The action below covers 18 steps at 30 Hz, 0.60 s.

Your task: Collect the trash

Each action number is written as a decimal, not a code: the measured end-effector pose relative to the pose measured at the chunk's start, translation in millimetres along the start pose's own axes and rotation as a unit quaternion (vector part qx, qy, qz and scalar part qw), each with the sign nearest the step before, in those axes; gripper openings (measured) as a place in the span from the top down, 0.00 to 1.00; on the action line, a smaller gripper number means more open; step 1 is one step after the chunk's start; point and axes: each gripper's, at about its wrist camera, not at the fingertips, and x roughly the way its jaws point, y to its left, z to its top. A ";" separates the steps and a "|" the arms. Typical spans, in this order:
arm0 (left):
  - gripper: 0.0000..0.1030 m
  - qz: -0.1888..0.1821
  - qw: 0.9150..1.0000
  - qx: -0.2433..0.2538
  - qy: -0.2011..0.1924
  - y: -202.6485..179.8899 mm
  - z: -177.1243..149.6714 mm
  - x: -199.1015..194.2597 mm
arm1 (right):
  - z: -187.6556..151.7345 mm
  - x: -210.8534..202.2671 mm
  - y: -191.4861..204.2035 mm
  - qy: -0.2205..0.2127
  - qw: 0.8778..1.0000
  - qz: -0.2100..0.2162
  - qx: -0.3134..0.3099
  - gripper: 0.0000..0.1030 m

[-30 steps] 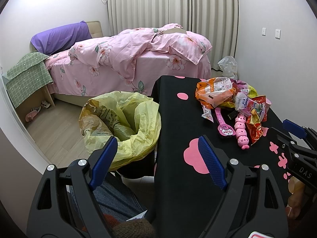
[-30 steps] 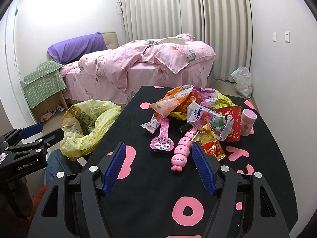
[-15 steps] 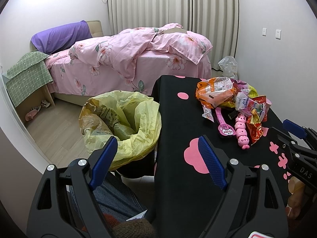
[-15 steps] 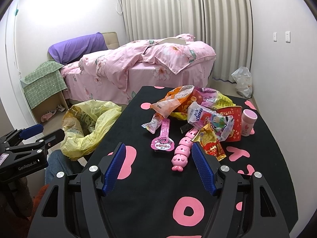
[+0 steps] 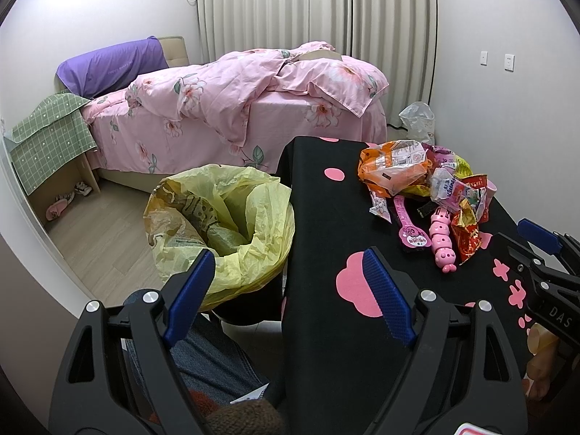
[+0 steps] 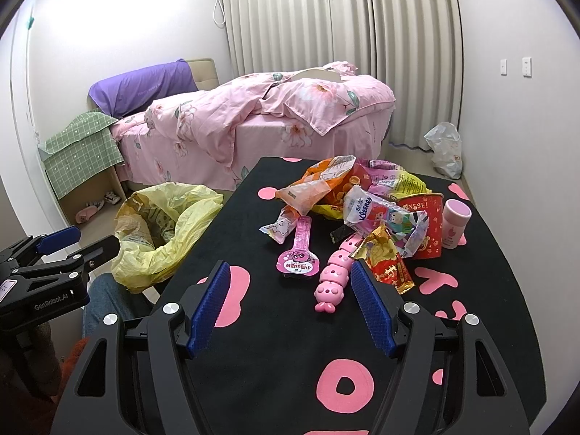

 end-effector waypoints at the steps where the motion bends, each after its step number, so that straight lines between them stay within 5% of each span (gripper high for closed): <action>1: 0.23 0.000 1.000 0.000 0.001 -0.2 0.0 0.3 | -0.1 0.0 -0.1 0.000 1.000 0.000 0.000 0.36; 9: 0.23 -0.044 0.999 0.011 0.004 -3.3 2.8 13.9 | 1.7 3.8 -10.1 -0.006 1.000 -0.026 -0.001 0.36; 18: 0.23 -0.124 0.992 0.029 0.015 -25.8 20.1 75.8 | -2.5 24.6 -75.0 0.008 0.997 -0.079 0.018 0.36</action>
